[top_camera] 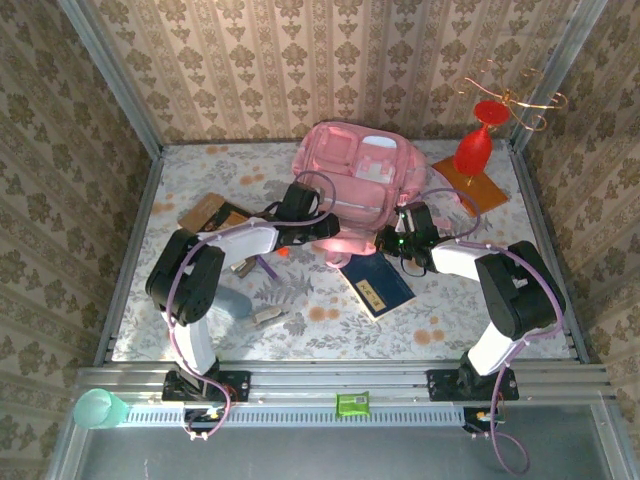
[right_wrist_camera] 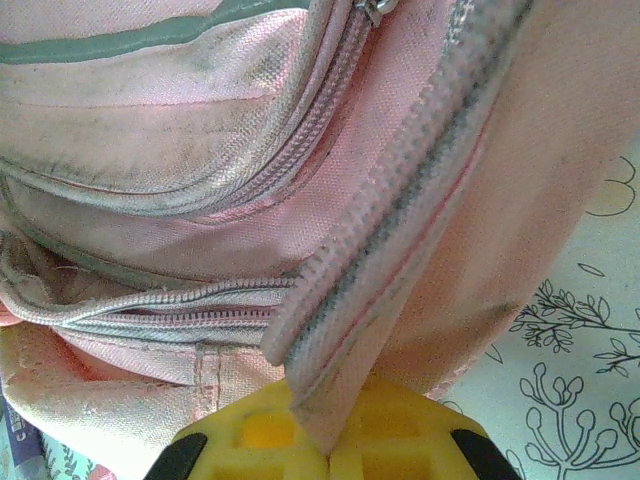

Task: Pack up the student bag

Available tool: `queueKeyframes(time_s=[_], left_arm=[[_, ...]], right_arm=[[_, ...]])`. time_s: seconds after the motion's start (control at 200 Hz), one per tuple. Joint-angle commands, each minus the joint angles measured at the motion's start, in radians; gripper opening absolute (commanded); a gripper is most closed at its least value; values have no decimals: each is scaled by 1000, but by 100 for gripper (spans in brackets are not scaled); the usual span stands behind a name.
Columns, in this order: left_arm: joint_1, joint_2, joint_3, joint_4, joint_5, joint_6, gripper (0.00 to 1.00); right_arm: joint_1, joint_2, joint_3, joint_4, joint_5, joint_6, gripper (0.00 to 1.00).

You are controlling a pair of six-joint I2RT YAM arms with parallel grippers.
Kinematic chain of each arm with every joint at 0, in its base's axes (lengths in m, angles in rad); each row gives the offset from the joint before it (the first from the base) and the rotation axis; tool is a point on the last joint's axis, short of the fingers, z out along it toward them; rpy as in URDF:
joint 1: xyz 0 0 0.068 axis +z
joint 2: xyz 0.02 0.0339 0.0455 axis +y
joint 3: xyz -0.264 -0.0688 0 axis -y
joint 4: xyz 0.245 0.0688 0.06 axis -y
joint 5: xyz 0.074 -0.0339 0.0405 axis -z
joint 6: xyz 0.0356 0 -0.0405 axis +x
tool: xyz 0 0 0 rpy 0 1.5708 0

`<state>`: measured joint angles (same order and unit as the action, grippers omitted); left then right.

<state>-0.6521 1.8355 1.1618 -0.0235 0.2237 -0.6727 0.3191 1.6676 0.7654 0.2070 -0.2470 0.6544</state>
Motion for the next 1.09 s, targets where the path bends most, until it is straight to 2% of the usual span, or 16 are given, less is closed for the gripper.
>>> queueKeyframes(time_s=[0.0, 0.18, 0.41, 0.71, 1.09], left_arm=[[-15, 18, 38, -67, -35, 24, 33], [-15, 49, 60, -105, -74, 16, 34], [-15, 37, 44, -115, -100, 12, 25], [-12, 13, 40, -159, -162, 33, 19], [-2, 30, 54, -171, -214, 15, 27]], right_arm=[[16, 26, 1, -9, -21, -16, 0], [15, 26, 1, -9, -22, -16, 0], [14, 33, 3, -7, -18, -19, 0], [14, 49, 12, -1, -25, -19, 0], [14, 50, 18, -6, -27, -24, 0]])
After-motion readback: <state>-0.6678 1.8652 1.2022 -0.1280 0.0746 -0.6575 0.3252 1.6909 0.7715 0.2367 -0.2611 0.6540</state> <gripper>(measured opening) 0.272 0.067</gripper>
